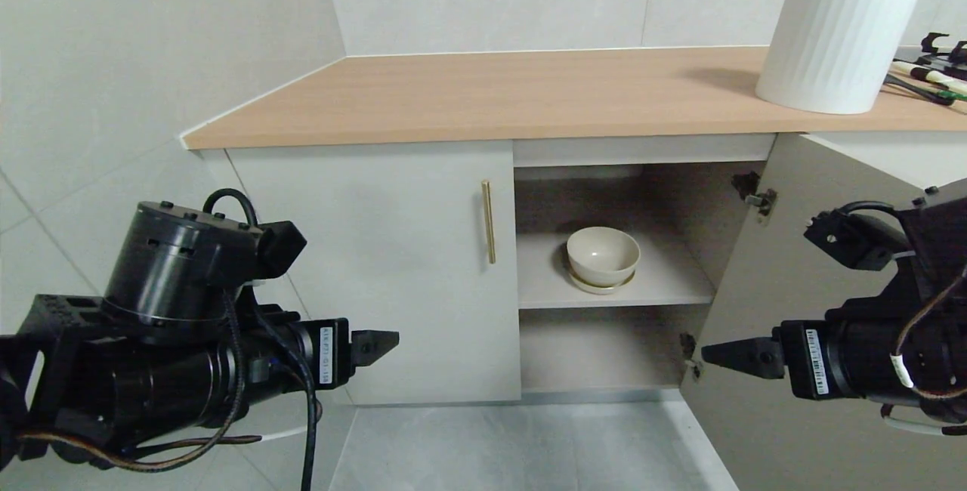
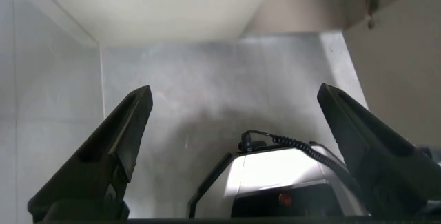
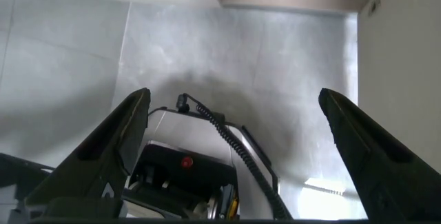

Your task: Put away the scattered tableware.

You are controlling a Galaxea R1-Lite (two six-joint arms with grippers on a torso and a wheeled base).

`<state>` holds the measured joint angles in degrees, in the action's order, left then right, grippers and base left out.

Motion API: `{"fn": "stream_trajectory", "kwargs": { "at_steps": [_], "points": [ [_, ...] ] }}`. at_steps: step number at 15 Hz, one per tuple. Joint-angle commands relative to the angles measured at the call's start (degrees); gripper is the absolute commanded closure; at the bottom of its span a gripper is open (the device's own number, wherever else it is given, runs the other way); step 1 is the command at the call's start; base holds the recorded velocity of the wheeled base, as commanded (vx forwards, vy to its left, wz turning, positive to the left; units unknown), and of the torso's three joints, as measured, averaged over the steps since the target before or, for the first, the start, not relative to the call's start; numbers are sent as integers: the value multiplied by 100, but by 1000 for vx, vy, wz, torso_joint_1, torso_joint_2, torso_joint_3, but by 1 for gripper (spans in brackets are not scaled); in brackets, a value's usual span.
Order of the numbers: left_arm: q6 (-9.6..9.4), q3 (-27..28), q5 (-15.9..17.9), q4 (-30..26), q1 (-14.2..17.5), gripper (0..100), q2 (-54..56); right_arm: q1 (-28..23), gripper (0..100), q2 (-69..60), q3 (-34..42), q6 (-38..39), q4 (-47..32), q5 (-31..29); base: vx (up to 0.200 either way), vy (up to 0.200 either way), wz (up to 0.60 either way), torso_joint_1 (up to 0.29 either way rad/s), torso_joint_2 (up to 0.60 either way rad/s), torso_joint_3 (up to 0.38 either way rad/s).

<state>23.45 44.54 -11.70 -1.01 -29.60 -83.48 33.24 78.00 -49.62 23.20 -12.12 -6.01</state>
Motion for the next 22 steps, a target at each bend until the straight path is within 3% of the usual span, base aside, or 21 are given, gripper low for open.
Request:
{"fn": "stream_trajectory", "kwargs": {
  "at_steps": [1,6,16,18,19,22],
  "points": [
    [1,2,1,-4,-11,0,-54,7,0,58,5,-8,-1,3,-200,0,0,2,2,7],
    [1,2,1,-4,-20,0,-45,7,0,84,31,0,8,3,-200,0,0,1,2,3],
    [-16,-7,1,-4,-28,0,-45,24,0,23,75,-17,-19,-41,0,0,0,0,0,0],
    [-87,-25,1,-4,-81,0,-37,24,0,-65,84,-61,-107,-41,0,-200,0,0,2,2],
    [-210,-77,-16,-4,-90,0,-10,24,0,-153,13,-219,-546,-32,0,-200,0,-12,2,7],
    [-210,-69,-16,-4,-90,0,-10,279,0,-452,5,-861,-1636,-32,0,-200,0,6,4,4]
  ]
}}
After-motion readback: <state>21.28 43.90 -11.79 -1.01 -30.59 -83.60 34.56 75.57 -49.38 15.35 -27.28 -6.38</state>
